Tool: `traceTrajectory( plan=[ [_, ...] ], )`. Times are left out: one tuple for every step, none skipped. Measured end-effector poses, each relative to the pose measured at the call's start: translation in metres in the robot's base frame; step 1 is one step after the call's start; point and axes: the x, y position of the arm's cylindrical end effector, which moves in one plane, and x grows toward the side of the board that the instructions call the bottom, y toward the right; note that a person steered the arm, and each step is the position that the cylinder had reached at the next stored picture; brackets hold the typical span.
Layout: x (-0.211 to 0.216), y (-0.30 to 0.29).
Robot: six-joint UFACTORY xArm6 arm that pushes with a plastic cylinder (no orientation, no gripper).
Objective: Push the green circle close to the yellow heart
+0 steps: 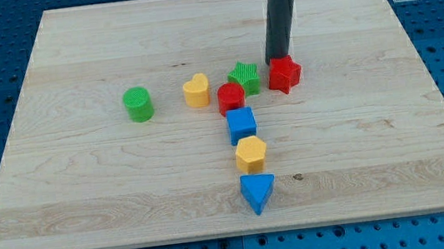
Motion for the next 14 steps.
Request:
traceTrajectory(
  plan=[
    [-0.009,0.000],
    [-0.032,0.000],
    [-0.042,-0.033],
    [-0.035,-0.096],
    [-0.033,-0.158],
    [-0.001,-0.204],
    [0.038,-0.240],
    [0.057,-0.247],
    [0.058,-0.240],
    [0.058,-0.232],
    [0.058,-0.234],
    [0.088,-0.241],
    [0.102,-0.227],
    [0.102,-0.205]
  ],
)
